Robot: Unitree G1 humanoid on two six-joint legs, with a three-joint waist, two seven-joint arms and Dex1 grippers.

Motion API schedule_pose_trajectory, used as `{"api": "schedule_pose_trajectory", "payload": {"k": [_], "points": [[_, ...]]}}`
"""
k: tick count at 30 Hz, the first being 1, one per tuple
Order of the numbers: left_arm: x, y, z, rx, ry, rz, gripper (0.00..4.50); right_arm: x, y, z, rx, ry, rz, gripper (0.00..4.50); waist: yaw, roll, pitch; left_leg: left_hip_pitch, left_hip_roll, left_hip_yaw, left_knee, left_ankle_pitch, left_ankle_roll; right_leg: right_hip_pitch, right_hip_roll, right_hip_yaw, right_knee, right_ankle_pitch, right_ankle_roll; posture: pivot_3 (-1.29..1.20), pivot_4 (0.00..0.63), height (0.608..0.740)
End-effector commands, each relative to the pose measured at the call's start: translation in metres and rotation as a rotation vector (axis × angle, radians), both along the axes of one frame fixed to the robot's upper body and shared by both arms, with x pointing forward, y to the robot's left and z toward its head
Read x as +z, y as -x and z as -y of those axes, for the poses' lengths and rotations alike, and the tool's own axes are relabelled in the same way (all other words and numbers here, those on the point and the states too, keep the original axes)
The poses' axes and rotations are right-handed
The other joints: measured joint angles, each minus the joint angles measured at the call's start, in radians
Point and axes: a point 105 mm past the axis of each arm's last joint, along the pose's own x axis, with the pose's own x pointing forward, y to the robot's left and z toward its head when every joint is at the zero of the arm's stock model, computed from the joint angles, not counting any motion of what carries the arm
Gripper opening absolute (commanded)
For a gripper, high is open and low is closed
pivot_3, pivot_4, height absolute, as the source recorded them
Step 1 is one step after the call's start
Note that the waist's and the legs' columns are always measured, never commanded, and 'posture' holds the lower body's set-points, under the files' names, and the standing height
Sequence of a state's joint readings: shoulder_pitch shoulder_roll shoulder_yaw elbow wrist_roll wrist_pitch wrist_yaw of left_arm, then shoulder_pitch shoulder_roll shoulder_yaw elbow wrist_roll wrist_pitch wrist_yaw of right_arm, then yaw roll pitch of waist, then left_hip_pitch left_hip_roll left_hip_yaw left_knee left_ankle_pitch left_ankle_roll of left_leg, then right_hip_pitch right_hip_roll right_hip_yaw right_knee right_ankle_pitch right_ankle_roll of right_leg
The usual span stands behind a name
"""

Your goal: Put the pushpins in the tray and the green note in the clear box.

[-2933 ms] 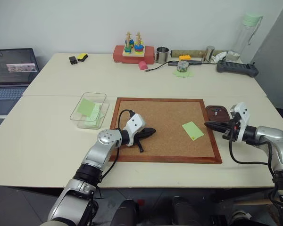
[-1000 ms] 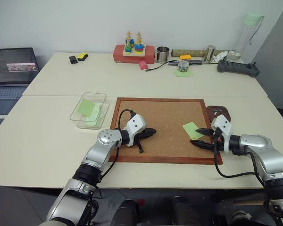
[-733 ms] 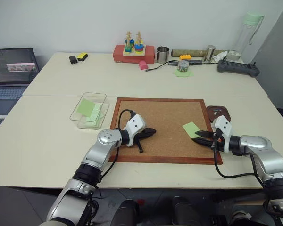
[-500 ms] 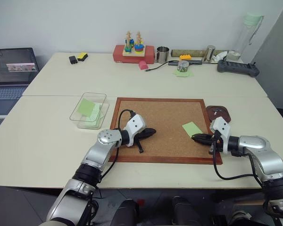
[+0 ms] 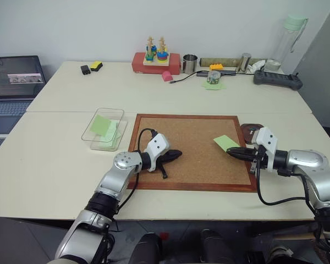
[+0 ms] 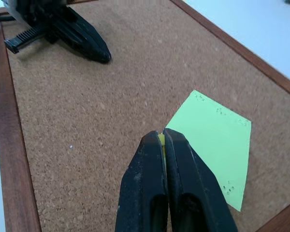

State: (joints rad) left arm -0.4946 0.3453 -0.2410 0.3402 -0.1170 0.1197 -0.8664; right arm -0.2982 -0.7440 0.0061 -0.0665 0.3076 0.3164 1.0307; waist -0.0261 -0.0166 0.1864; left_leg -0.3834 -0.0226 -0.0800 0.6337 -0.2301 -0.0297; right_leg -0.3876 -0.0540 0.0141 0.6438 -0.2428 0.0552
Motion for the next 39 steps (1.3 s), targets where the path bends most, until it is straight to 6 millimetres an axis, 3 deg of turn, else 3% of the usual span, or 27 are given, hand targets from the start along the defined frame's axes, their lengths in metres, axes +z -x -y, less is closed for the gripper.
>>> {"api": "schedule_pose_trajectory", "payload": {"k": [1, 2, 3, 6, 10, 14, 22, 28, 39], "points": [[0.006, 0.0, -0.012, 0.062, 0.066, -0.081, 0.0, 0.032, 0.001, -0.011, 0.06, 0.021, 0.146, 0.01, -0.001, 0.0, 0.0, 0.0, 0.0, 0.0, 0.0, 0.0, 0.0, 0.0, 0.0, 0.0, 0.0, 0.0, 0.0, 0.0, 0.15, 0.74], [0.017, 0.002, -0.012, 0.06, 0.109, -0.084, 0.0, 0.035, 0.001, -0.014, 0.065, 0.027, 0.169, 0.01, -0.003, -0.001, 0.001, 0.0, 0.0, 0.0, 0.0, 0.0, 0.0, 0.0, 0.0, 0.0, 0.0, 0.0, 0.0, 0.0, 0.15, 0.74], [0.025, 0.004, -0.012, 0.056, 0.146, -0.094, 0.38, 0.036, 0.0, -0.015, 0.068, 0.032, 0.186, 0.0, -0.006, -0.002, 0.002, 0.0, 0.0, 0.0, 0.0, 0.0, 0.0, -0.001, 0.0, 0.0, 0.0, 0.0, 0.0, 0.0, 0.15, 0.74], [0.053, 0.031, -0.003, -0.018, 0.345, -0.23, 0.77, 0.045, -0.005, -0.022, 0.054, 0.022, 0.271, 0.0, -0.008, -0.005, 0.004, -0.002, 0.001, -0.001, -0.004, 0.0, 0.0, -0.004, 0.0, 0.001, 0.0, -0.001, -0.001, 0.0, 0.15, 0.74], [0.07, 0.048, 0.009, -0.044, 0.515, -0.354, 1.44, 0.049, -0.004, -0.029, 0.083, 0.038, 0.336, 0.0, 0.001, -0.005, 0.004, -0.014, 0.0, -0.002, -0.004, 0.0, -0.001, -0.016, 0.0, 0.0, 0.001, -0.003, 0.0, 0.0, 0.15, 0.74], [0.091, 0.049, 0.02, -0.052, 0.746, -0.468, 2.25, 0.052, -0.001, -0.039, 0.149, 0.1, 0.448, 0.0, 0.012, -0.005, 0.004, -0.017, -0.001, -0.003, -0.004, 0.0, -0.001, -0.018, -0.001, 0.0, 0.0, -0.001, -0.003, 0.0, 0.15, 0.74], [0.097, 0.041, 0.038, -0.029, 0.866, -0.56, 3.59, 0.064, 0.006, -0.058, 0.247, 0.13, 0.603, 0.0, 0.02, -0.005, 0.004, -0.016, -0.001, 0.001, -0.003, 0.001, -0.002, -0.018, 0.0, 0.0, 0.001, -0.002, 0.0, 0.0, 0.15, 0.74], [0.091, 0.038, 0.045, -0.024, 0.825, -0.556, 3.59, 0.069, 0.007, -0.064, 0.269, 0.128, 0.626, 0.0, 0.022, -0.005, 0.004, -0.016, -0.002, 0.0, -0.003, 0.002, -0.003, -0.017, 0.0, 0.0, 0.001, -0.001, -0.004, 0.0, 0.15, 0.74], [0.088, 0.051, 0.02, -0.08, 0.663, -0.431, 3.59, 0.082, 0.008, -0.068, 0.273, 0.11, 0.661, 0.0, 0.022, -0.005, 0.004, -0.015, -0.001, 0.0, -0.004, 0.002, -0.004, -0.018, 0.001, 0.0, 0.002, 0.0, -0.005, 0.0, 0.15, 0.74]]}}
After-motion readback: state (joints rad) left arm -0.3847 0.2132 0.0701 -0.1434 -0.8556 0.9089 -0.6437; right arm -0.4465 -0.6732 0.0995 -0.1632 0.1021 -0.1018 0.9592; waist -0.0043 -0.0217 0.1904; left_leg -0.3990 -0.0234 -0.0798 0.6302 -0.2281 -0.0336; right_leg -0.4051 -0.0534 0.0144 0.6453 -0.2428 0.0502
